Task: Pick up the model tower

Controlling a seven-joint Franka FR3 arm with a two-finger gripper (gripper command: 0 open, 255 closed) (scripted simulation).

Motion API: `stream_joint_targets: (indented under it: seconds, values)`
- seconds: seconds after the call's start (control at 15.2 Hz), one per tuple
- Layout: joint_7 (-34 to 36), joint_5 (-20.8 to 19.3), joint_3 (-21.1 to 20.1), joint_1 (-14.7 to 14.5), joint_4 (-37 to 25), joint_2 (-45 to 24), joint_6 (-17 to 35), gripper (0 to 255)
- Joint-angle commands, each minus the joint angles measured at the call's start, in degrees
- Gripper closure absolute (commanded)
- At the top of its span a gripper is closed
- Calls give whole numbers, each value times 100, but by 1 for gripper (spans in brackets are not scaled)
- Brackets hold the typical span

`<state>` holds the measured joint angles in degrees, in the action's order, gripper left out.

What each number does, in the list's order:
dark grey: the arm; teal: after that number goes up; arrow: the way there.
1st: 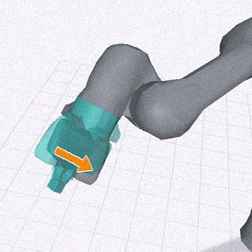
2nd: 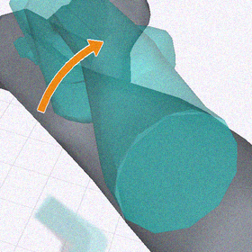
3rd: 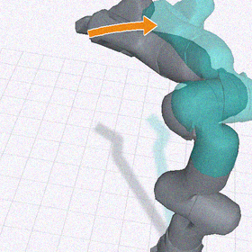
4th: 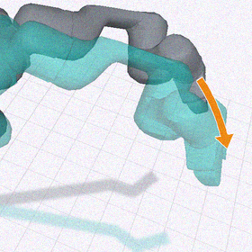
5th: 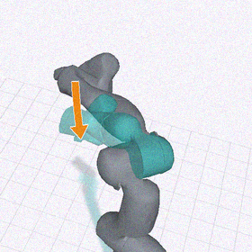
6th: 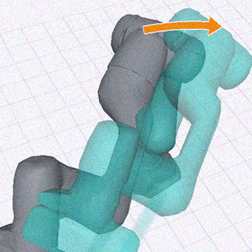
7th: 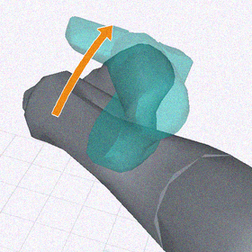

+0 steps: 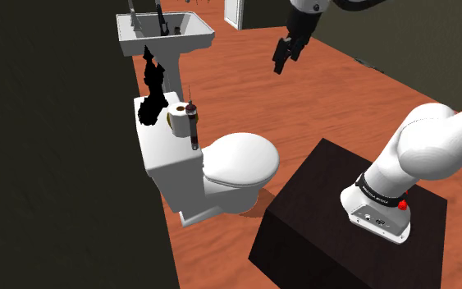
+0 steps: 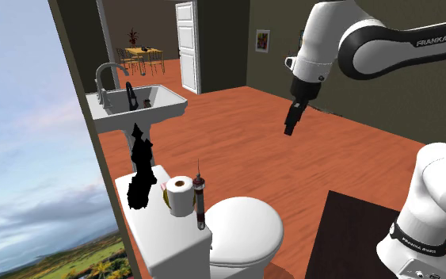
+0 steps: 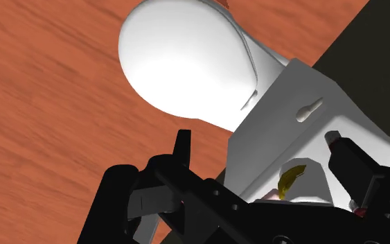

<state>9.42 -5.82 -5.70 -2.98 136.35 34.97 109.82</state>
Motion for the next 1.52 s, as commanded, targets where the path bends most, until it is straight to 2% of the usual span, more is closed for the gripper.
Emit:
stream_joint_targets:
  seconds: [0.0,0.33,0.66,1.12,1.45]
  values:
    - [147,-24,-130,-24,33,-271,354,0]
    - [599,-190,-513,-53,-241,-1170,1060,0]
    - [1132,-560,-888,-39,-708,-2150,1612,0]
    - [2008,-1441,-1272,-113,-1686,-3628,2037,0]
    - [2579,-2158,-1327,-375,-2617,-4728,2081,0]
